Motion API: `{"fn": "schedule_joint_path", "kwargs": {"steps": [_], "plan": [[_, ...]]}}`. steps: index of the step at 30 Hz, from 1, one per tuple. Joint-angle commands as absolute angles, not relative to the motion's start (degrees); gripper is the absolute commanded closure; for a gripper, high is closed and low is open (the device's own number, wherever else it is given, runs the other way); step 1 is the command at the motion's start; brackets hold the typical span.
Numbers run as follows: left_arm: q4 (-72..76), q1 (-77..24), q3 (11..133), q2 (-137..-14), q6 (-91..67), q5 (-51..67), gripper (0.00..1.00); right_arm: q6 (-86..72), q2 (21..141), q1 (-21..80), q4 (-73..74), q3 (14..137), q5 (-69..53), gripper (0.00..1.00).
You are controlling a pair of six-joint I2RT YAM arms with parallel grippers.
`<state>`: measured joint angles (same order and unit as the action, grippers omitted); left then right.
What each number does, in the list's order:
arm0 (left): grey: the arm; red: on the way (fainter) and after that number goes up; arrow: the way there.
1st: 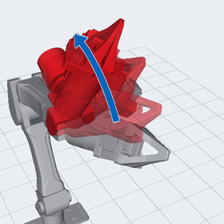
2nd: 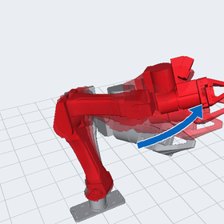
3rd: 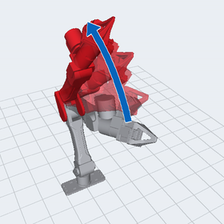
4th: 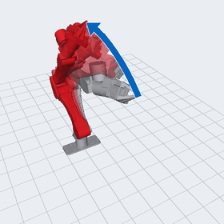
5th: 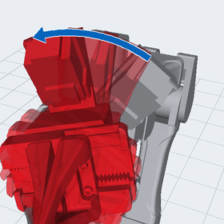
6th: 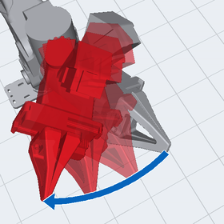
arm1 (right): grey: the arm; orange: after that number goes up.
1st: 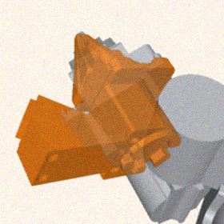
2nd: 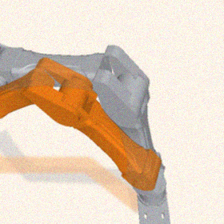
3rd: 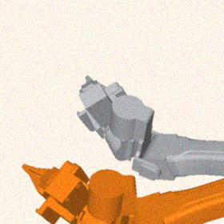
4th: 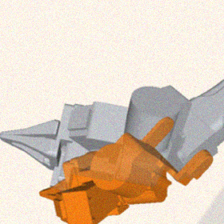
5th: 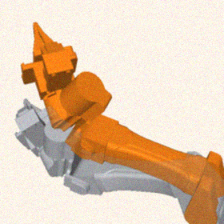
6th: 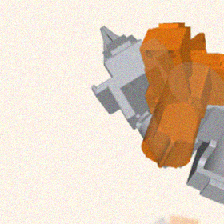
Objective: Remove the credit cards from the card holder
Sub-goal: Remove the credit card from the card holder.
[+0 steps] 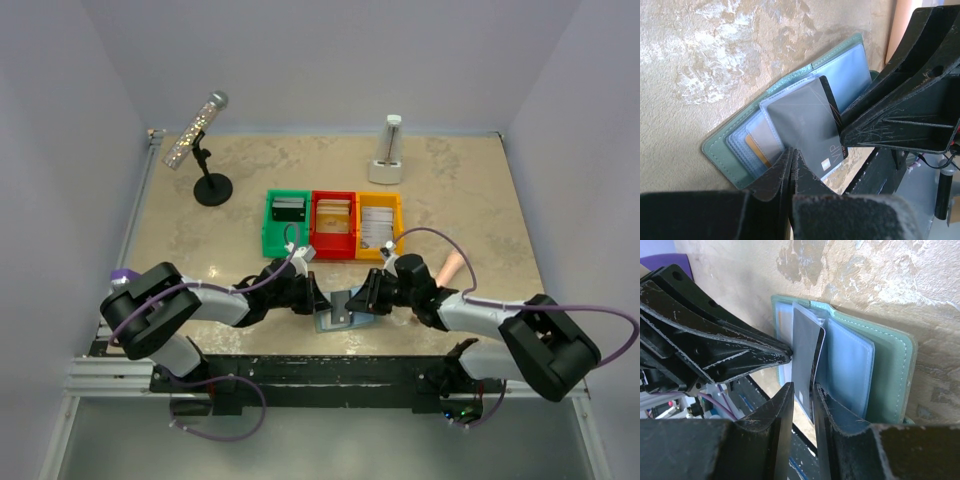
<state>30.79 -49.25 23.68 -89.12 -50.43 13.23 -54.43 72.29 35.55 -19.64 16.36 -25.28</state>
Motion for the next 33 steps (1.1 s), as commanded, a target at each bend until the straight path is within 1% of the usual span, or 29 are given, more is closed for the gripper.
{"fn": "schedule_joint_path", "kwargs": {"steps": [1,10,17,21,25,28,33], "plan": [[20.48,-49.39,21.97,-92.90,-48.43,8.26,1.00,-55.99,72.86,35.59,-28.38,16.70,-30.32,0.74],[20.39,-49.39,22.41,-93.60,-48.25,8.70,1.00,-56.16,76.38,35.59,-29.88,17.75,-32.70,0.74],[20.04,-49.39,22.68,-93.78,-48.08,8.79,1.00,-56.34,75.50,35.42,-29.88,17.93,-32.70,0.75],[19.69,-49.22,22.67,-93.69,-47.99,8.53,1.00,-55.99,73.74,35.07,-28.22,17.93,-32.61,0.79],[19.78,-49.22,22.59,-94.13,-48.08,8.44,1.00,-55.11,72.25,34.54,-26.37,17.93,-32.70,0.80],[20.21,-49.22,22.59,-94.48,-48.16,8.61,1.00,-55.02,71.98,34.37,-26.28,17.75,-32.70,0.85],[20.22,-49.31,22.50,-94.83,-48.25,8.61,1.00,-55.02,72.25,34.19,-26.72,17.32,-32.78,0.90]]}}
